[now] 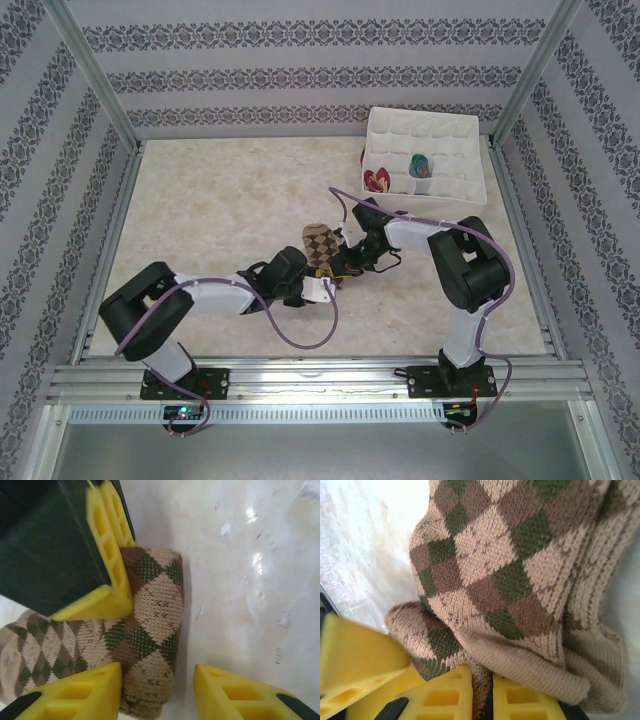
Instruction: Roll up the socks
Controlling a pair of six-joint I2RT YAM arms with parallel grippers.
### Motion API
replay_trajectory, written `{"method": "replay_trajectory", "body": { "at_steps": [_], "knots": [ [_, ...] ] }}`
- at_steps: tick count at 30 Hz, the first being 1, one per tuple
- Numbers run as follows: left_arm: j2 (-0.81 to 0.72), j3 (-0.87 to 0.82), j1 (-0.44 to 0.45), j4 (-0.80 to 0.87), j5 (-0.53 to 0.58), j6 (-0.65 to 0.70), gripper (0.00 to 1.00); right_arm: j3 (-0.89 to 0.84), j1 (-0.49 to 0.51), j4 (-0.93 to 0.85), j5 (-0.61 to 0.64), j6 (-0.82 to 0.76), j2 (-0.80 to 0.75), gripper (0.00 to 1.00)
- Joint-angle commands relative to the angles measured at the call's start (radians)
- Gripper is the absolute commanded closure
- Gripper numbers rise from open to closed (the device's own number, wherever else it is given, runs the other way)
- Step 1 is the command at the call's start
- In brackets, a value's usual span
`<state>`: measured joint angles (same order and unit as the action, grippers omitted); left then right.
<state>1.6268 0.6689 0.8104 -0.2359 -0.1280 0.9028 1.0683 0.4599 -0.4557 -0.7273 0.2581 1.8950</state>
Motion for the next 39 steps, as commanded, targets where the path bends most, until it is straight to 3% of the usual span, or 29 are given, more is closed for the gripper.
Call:
{"method": "replay_trajectory", "body": {
  "at_steps": [1,4,8,13,15,25,32,39],
  "knots": [
    [0.077,0.063,0.028,0.004,0.09,0.058,0.58,-0.036,0.012,-0.108,0.087,-0.028,0.079,0.89],
    [0.135,0.115,0.049,0.044,0.143,0.018,0.66,-0.033,0.014,-0.118,0.075,-0.037,0.082,0.86],
    [0.163,0.187,0.052,0.171,0.149,-0.101,0.99,-0.048,0.004,-0.117,0.052,-0.033,0.059,0.73],
    [0.152,0.237,0.045,0.316,0.014,-0.201,1.0,-0.07,-0.019,-0.079,0.032,-0.013,-0.014,0.49],
    [0.15,0.259,0.026,0.362,-0.058,-0.261,1.0,-0.082,-0.035,-0.054,0.032,0.007,-0.054,0.45],
    [0.162,0.316,-0.131,0.464,-0.509,-0.544,1.0,-0.165,-0.072,0.076,0.075,0.032,-0.254,0.44],
    [0.268,0.406,-0.215,0.586,-0.68,-0.612,1.0,-0.202,-0.052,0.157,0.069,0.021,-0.29,0.44],
    [0.347,0.481,-0.235,0.697,-0.749,-0.595,1.0,-0.175,-0.017,0.218,0.043,-0.009,-0.218,0.44]
  ]
}}
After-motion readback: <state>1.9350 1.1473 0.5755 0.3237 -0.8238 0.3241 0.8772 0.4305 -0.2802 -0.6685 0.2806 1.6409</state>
